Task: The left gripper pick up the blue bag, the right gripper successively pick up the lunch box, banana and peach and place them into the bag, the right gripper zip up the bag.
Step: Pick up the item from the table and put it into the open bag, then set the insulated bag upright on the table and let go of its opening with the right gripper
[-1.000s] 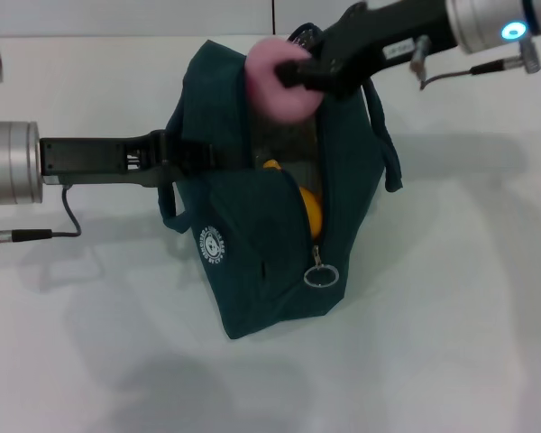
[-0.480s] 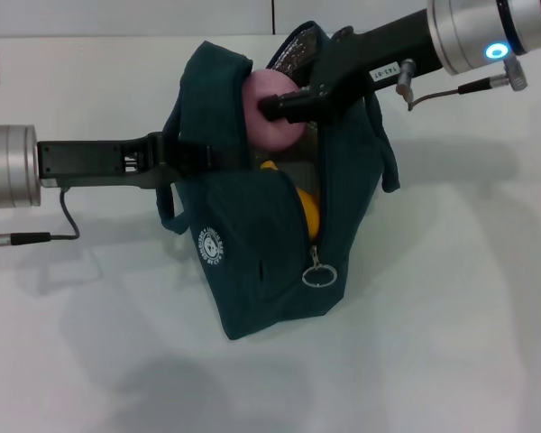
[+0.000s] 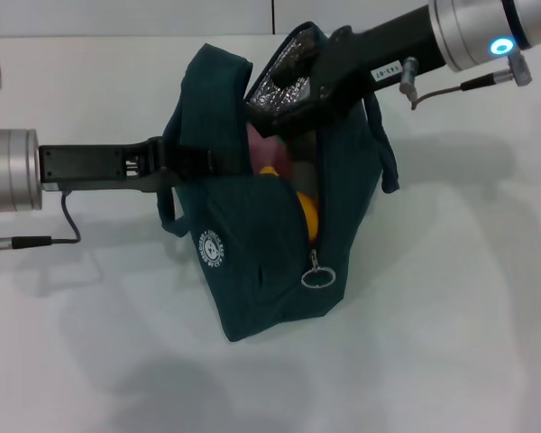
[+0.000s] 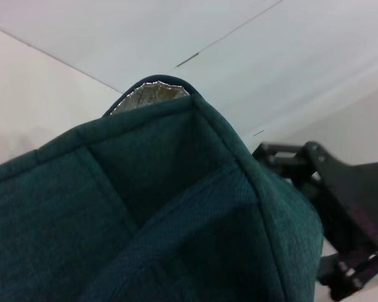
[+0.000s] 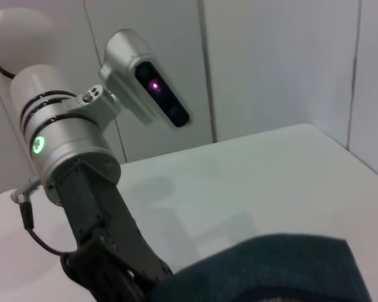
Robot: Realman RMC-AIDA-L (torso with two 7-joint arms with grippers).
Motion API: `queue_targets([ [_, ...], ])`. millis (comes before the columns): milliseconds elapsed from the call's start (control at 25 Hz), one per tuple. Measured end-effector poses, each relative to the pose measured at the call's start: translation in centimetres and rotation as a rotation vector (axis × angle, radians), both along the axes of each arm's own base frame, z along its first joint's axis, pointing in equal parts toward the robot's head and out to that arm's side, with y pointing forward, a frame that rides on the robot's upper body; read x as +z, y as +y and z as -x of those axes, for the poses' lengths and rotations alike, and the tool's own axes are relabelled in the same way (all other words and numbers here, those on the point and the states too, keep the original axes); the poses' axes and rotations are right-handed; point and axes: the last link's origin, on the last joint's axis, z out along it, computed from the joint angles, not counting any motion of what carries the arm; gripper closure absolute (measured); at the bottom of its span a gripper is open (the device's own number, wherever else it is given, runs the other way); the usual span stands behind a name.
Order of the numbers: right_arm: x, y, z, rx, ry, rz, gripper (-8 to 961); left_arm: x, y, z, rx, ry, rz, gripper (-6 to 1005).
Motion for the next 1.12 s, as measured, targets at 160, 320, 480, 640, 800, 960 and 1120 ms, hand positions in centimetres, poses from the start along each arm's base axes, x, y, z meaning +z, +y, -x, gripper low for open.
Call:
queue_targets([
  [160, 0.6, 0.0, 0.9, 0.029, -0.004, -0.028, 203, 0.0, -0.1, 0.1, -0.001, 0.000, -0.001, 943],
  [320, 2.3, 0.8, 1.7, 0.009, -0.051, -0.120, 131, -0.1, -0.1, 0.1, -0.001, 0.001, 0.000, 943],
  [480, 4.1, 1.6, 2.5, -0.064, -0.130, -0.234, 77, -0.1, -0.2, 0.1, -0.003, 0.001, 0.003, 943],
  [640, 5.4, 2.6, 3.1, -0.212, -0.139, -0.257, 78, -0.1, -0.3, 0.2, -0.002, 0.001, 0.004, 943],
  [800, 5.4, 3.8, 3.0, -0.379, -0.153, -0.190, 79, -0.2, -0.3, 0.2, -0.010, 0.001, -0.001, 943],
  [960, 4.9, 4.6, 2.8, -0.461, -0.177, -0.131, 79, -0.1, -0.1, -0.1, -0.017, -0.003, -0.006, 943],
  [1120, 5.0, 5.4, 2.8, -0.507, -0.203, -0.129, 80, -0.4, 0.0, -0.4, -0.022, -0.006, 0.001, 943],
])
